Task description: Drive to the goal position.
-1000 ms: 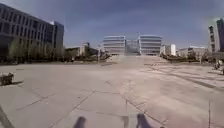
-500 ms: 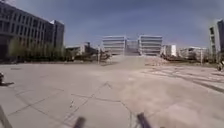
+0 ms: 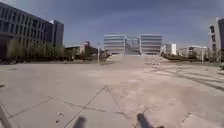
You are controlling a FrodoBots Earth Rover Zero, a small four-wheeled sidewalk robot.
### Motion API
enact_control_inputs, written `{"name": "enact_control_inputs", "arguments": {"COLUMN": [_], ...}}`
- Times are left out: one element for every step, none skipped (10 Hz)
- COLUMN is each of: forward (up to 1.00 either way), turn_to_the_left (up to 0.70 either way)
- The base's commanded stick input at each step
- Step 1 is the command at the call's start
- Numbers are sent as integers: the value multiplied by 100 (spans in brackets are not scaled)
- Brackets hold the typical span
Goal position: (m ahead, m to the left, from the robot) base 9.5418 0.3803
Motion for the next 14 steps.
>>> {"name": "enact_control_inputs", "arguments": {"forward": [0, 0, 0, 0, 0, 0, 0, 0, 4, 70, 70, 70, 70, 70], "turn_to_the_left": [0, 0, 0, 0, 0, 0, 0, 0, 0, 0, 0, 0, 0, 0]}}
